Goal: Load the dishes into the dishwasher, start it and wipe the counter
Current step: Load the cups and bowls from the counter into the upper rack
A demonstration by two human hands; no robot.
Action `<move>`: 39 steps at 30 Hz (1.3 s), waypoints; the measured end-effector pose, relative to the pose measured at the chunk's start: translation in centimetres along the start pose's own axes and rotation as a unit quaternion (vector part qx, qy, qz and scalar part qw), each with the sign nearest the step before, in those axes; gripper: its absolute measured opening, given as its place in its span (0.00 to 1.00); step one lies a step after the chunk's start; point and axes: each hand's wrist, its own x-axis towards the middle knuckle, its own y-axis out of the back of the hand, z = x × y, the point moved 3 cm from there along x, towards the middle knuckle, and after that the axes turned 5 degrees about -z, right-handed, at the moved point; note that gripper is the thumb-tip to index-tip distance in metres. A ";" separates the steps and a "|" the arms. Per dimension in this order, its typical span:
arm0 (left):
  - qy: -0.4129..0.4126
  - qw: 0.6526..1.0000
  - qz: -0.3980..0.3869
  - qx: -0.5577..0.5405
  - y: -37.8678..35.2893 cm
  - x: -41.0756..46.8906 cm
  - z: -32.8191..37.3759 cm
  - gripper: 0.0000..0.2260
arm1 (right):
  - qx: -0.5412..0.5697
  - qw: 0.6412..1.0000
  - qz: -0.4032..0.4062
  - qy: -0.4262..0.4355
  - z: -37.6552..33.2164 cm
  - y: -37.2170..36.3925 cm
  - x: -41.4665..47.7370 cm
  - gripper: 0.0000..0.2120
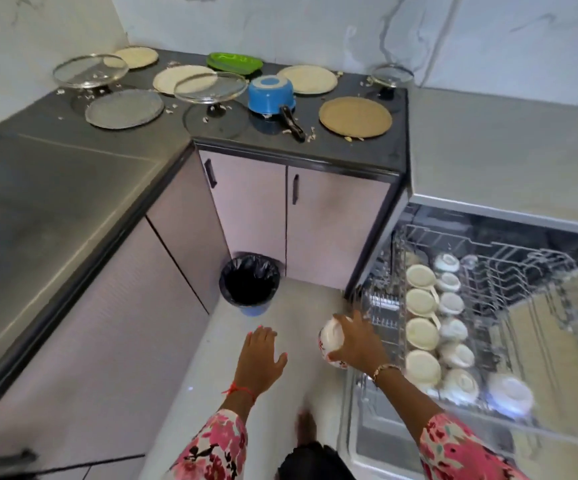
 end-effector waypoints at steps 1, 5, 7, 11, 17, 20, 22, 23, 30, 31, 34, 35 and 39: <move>-0.012 1.000 -0.010 0.001 -0.8 -0.7 0.9 0.26 | 0.005 1.000 0.002 -0.010 1.1 -0.8 -1.3 0.42; -0.074 0.997 -0.034 0.011 -3.9 -2.4 6.7 0.35 | 0.014 0.999 0.007 -0.051 6.7 -2.7 -6.1 0.41; -0.100 0.993 -0.056 0.031 -5.3 -2.4 9.7 0.27 | 0.018 0.997 0.014 -0.067 9.7 -2.7 -7.8 0.40; -0.160 0.982 -0.092 0.044 -8.5 -1.4 16.8 0.23 | 0.049 0.994 0.027 -0.095 16.8 -2.3 -10.6 0.42; -0.204 0.970 -0.136 0.009 -14.4 0.7 29.3 0.29 | 0.038 0.990 0.044 -0.128 29.3 -0.2 -12.7 0.41; -0.216 0.961 -0.171 0.009 -18.0 1.9 34.2 0.25 | 0.031 0.988 0.037 -0.145 35.1 1.0 -12.6 0.41; -0.218 0.961 -0.166 0.027 -19.9 2.5 36.1 0.24 | 0.040 0.988 0.033 -0.148 38.1 1.8 -12.1 0.41; -0.215 0.962 -0.165 0.036 -21.1 3.1 36.9 0.23 | 0.044 0.987 0.033 -0.149 39.5 2.3 -11.7 0.42; -0.208 0.951 -0.217 0.074 -27.4 6.1 38.0 0.24 | 0.053 0.990 0.043 -0.120 45.2 5.1 -4.6 0.41; -0.196 0.953 -0.219 0.073 -27.5 6.3 38.1 0.24 | 0.039 0.992 0.044 -0.112 45.4 5.3 -3.4 0.41; -0.153 0.948 -0.265 0.089 -29.6 6.6 37.1 0.22 | 0.011 0.996 0.042 -0.081 45.7 4.7 0.2 0.40; -0.147 0.949 -0.268 0.081 -29.9 6.5 36.7 0.22 | 0.003 0.997 0.037 -0.069 45.6 4.4 1.2 0.39; -0.154 0.953 -0.258 0.041 -30.3 6.1 35.7 0.23 | -0.057 0.998 0.005 -0.024 45.2 2.9 4.6 0.37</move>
